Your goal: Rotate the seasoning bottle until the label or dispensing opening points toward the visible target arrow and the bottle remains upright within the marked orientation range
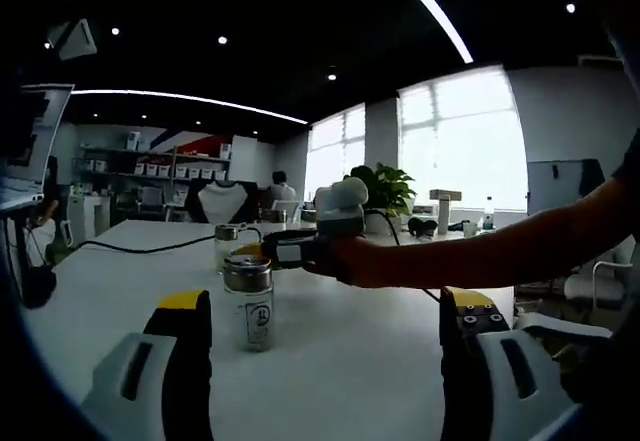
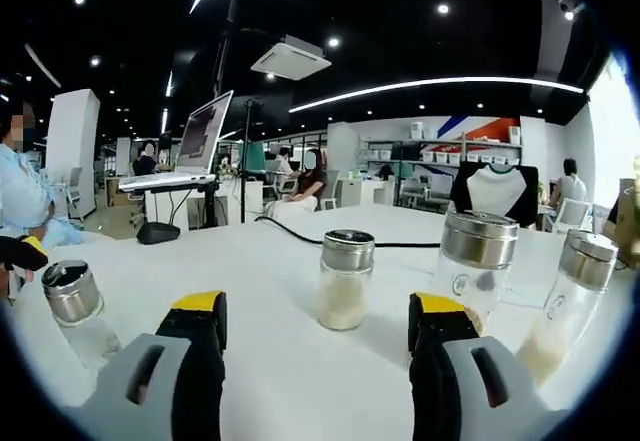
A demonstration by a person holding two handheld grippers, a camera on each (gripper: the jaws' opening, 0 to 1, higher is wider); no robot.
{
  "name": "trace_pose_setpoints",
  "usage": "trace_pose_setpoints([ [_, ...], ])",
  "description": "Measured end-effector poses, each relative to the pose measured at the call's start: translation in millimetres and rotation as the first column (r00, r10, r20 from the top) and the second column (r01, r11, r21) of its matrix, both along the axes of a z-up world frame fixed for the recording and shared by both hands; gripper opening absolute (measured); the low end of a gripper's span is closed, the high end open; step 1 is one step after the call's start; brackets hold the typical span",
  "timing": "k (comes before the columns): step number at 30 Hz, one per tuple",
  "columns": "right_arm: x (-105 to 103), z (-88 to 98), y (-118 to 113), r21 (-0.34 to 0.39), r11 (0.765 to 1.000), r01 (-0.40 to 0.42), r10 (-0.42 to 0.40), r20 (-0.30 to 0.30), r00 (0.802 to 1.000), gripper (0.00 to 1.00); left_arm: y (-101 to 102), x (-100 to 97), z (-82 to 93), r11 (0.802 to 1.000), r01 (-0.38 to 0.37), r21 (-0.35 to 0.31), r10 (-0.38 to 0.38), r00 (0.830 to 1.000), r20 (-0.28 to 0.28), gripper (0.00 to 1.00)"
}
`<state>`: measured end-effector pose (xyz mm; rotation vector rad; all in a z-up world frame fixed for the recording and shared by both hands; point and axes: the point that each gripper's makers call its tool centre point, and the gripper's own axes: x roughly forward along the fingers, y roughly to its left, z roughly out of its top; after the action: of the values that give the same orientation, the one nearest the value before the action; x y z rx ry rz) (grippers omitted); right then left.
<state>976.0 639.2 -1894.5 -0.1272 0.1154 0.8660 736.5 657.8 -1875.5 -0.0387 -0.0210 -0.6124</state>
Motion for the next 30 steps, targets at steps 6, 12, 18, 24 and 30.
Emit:
trace_pose_setpoints([
  [6,8.3,4.4,7.9,0.004,1.000,0.015,-0.015,0.012,1.000,0.68,2.7,0.0,1.4,1.000,-0.008,-0.005,0.008,1.000,0.003,1.00],
  [12,21.5,3.1,15.9,-0.002,0.999,0.032,-0.032,0.025,0.999,0.64,10.6,3.1,-2.3,0.999,-0.034,-0.005,0.034,0.999,-0.012,1.00],
  [18,29.7,3.8,23.1,-0.007,0.999,0.047,-0.047,0.059,0.997,0.59,12.7,2.7,-1.0,0.999,-0.031,-0.011,0.031,1.000,-0.002,0.99],
  [24,40.9,-0.8,24.0,-0.016,0.997,0.080,-0.078,0.063,0.995,0.55,13.1,2.4,2.2,0.998,-0.019,-0.066,0.019,1.000,-0.009,0.97],
  [30,49.5,-1.9,24.7,-0.003,0.994,0.106,-0.105,0.069,0.992,0.51,11.0,4.4,-1.0,0.999,-0.018,-0.045,0.017,1.000,-0.011,1.00],
])
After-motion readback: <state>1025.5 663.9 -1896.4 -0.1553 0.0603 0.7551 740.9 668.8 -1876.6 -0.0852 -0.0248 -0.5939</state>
